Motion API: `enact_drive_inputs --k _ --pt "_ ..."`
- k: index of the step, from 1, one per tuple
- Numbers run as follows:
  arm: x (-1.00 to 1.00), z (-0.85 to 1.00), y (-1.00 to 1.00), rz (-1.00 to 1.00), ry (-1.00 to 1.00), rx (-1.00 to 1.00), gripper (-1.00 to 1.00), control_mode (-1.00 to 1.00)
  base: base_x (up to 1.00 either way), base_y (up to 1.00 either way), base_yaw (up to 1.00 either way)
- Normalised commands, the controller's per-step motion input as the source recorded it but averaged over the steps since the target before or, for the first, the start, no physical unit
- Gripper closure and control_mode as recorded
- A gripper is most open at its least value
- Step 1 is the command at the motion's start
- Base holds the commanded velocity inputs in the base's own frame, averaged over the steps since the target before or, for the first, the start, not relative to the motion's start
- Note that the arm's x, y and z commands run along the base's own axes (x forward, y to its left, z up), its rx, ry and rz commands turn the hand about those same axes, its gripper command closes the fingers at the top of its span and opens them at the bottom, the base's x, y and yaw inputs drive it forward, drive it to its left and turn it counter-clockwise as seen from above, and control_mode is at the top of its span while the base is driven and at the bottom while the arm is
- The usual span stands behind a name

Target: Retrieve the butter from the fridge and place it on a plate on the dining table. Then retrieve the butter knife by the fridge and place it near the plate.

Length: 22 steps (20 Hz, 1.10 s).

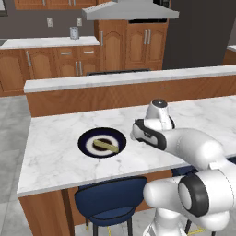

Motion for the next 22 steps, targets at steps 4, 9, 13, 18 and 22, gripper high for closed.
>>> enact_drive_inputs --k 4,9,13,18,22 --pt "0.16 0.00 0.05 -0.01 0.05 0.01 1.00 -1.00 0.00 0.00 0.00" --pt "0.19 0.00 0.09 -0.07 0.02 0.00 1.00 -1.00 0.00 0.00 0.00" --pt "0.10 -0.11 0.11 -0.06 0.00 0.00 1.00 -1.00 0.00 0.00 0.00" --pt "0.12 -0.24 0.01 -0.01 0.00 0.00 1.00 -1.00 0.00 0.00 0.00" --pt "0.01 -0.20 -0.09 0.00 0.00 0.00 1.00 -1.00 0.00 0.00 0.00"
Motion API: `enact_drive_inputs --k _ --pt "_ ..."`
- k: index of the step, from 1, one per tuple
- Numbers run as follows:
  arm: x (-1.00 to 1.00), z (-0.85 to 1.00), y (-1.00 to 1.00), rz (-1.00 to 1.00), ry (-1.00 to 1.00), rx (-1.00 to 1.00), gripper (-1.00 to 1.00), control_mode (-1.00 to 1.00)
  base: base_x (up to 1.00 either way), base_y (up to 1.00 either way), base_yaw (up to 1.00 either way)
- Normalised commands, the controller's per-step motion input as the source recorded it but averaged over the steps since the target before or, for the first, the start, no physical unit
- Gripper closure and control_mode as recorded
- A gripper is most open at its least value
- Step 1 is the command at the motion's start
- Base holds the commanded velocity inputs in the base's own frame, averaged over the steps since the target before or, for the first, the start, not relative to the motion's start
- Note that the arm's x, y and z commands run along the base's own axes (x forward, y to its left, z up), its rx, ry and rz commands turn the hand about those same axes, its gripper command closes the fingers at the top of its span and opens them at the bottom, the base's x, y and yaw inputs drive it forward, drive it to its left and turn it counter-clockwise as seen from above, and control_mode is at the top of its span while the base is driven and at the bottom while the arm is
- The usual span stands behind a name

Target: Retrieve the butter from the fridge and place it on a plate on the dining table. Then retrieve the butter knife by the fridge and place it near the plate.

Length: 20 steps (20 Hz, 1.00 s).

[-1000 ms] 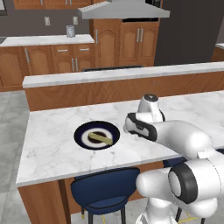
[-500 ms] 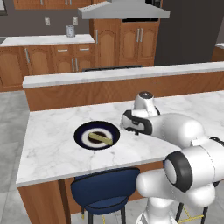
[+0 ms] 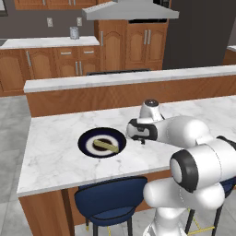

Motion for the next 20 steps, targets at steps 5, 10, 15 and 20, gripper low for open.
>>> enact_drive_inputs --k 5,10,15,20 --pt "0.00 -0.21 -0.03 0.00 0.00 0.00 1.00 -1.00 0.00 0.00 0.00" --pt "0.10 -0.15 0.00 0.00 0.00 0.00 1.00 -1.00 0.00 0.00 0.00" --pt "0.14 -0.13 0.00 0.00 -0.01 0.00 1.00 -1.00 0.00 0.00 0.00" --pt "0.09 -0.12 0.00 0.00 -0.01 0.00 1.00 -1.00 0.00 0.00 0.00"
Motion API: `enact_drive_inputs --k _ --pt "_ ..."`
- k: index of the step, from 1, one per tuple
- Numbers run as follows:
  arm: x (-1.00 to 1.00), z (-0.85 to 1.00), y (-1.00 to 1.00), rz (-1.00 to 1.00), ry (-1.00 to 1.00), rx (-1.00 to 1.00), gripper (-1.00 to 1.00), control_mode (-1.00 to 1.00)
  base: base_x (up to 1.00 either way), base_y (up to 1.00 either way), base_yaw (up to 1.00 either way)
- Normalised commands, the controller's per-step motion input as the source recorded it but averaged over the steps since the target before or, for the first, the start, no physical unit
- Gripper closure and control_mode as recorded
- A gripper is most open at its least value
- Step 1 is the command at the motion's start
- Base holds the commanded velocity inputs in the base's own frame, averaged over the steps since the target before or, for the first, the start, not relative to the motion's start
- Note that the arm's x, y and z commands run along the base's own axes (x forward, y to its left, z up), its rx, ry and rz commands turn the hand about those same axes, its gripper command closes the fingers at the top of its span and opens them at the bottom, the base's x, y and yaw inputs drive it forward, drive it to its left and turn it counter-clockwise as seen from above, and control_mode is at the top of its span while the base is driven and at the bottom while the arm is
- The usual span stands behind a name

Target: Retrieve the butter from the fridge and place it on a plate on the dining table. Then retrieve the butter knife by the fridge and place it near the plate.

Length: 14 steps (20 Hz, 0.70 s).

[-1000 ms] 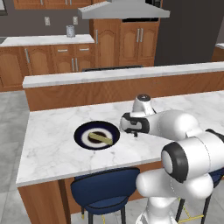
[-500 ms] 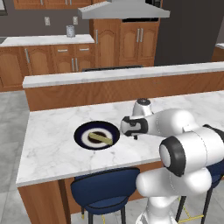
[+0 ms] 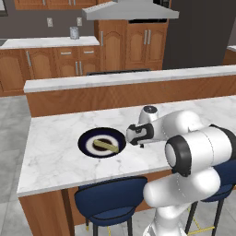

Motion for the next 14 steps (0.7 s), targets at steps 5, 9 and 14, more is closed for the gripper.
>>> enact_drive_inputs --k 5,9,14 --pt "0.01 -0.02 0.00 0.00 0.00 0.00 1.00 -1.00 0.00 0.00 0.00" --pt "0.00 0.00 0.00 0.00 0.00 0.00 1.00 -1.00 0.00 0.00 0.00" --pt "0.00 -0.01 0.00 0.00 0.00 0.00 -1.00 -1.00 0.00 0.00 0.00"
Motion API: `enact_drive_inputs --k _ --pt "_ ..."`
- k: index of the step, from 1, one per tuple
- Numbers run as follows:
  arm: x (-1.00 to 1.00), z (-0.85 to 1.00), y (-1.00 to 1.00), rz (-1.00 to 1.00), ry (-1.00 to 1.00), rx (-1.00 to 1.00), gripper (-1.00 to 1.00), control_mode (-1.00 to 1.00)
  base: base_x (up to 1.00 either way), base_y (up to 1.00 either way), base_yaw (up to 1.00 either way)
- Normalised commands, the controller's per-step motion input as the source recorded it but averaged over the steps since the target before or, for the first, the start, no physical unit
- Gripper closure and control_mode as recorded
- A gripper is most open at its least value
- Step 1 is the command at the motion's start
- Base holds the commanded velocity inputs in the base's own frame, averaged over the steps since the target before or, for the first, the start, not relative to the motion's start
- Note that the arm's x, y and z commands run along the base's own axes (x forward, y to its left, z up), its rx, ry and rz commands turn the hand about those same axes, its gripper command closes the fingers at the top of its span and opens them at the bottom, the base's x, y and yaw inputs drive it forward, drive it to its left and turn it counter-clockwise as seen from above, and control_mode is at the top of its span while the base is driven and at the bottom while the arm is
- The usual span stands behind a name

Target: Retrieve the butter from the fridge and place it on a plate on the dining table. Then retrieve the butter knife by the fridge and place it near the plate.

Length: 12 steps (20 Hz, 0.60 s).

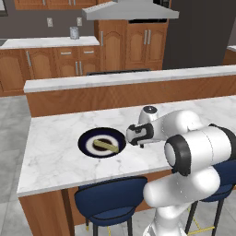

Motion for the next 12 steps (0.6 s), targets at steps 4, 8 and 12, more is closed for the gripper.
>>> enact_drive_inputs --k 4,8,12 --pt "0.00 -0.01 0.00 0.00 0.00 0.00 -1.00 -1.00 0.00 0.00 0.00" --pt "0.00 -0.01 0.00 0.00 0.00 0.00 -1.00 -1.00 0.00 0.00 0.00" --pt "0.00 0.00 0.00 0.00 0.00 0.00 -1.00 -1.00 0.00 0.00 0.00"
